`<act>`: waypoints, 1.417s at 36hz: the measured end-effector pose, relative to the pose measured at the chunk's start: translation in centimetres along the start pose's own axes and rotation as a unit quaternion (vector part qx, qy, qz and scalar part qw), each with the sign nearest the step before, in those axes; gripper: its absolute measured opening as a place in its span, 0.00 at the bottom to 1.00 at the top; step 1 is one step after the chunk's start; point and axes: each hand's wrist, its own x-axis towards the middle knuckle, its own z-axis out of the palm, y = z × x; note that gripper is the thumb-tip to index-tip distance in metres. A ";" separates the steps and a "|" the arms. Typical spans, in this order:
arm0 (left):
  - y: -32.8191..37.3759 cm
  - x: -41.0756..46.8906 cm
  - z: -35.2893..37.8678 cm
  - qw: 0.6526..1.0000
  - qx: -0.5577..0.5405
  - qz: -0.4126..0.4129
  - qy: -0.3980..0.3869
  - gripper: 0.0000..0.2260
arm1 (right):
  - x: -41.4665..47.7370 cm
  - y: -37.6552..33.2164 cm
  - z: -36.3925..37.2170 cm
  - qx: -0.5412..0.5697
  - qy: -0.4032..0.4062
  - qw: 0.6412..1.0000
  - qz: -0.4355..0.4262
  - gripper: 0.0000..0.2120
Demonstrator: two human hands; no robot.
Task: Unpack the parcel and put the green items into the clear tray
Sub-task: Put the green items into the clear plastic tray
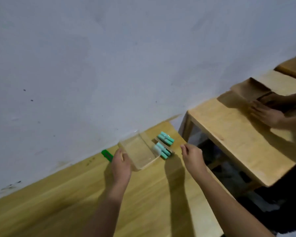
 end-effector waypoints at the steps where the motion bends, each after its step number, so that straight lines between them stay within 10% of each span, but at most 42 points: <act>1: -0.6 0.4 0.2 1.000 0.003 -0.009 0.005 0.17 | 0.9 -0.2 0.8 -0.011 -0.021 1.000 -0.016 0.11; 14: -3.8 3.2 6.6 0.999 -0.047 -0.016 0.011 0.22 | 7.1 2.0 6.2 -0.228 -0.223 0.938 -0.138 0.57; 51: -3.5 3.9 8.0 0.999 -0.006 0.049 -0.021 0.24 | 6.9 2.7 9.1 -0.151 -0.106 0.973 -0.138 0.43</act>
